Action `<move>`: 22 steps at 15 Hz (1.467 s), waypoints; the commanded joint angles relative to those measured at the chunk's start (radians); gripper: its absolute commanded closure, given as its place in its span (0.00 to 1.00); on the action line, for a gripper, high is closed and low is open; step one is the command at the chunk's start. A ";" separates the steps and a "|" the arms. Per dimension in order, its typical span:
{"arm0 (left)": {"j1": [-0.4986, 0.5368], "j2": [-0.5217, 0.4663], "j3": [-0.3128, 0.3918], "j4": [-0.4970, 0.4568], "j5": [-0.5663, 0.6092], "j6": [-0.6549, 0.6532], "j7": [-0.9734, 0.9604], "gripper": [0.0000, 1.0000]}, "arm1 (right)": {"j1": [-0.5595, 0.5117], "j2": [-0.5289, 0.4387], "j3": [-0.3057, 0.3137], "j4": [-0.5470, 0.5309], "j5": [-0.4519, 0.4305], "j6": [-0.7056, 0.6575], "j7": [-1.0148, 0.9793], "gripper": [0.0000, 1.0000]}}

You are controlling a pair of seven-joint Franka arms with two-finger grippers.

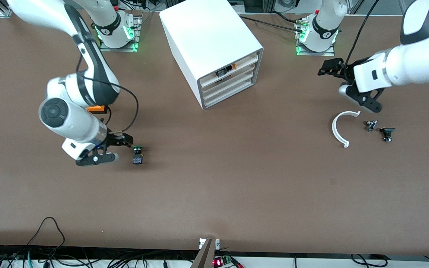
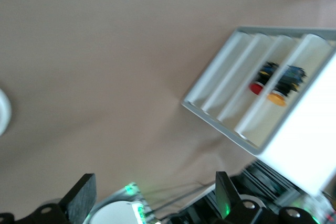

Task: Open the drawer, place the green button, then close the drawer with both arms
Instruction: 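Grasp the button with the right gripper while the left gripper reaches the drawer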

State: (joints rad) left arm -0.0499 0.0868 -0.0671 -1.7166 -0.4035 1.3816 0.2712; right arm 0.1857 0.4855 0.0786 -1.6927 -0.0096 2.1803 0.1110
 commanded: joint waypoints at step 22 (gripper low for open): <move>-0.007 0.465 -0.157 -0.543 -0.956 0.373 1.022 0.31 | 0.011 0.202 -0.003 -0.016 0.017 0.260 0.021 1.00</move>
State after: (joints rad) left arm -0.0612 0.5475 -0.2144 -2.2393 -1.3287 1.7482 1.2485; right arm 0.1986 0.6890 0.0741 -1.7195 -0.0047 2.4386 0.1280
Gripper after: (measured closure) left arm 0.273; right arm 0.599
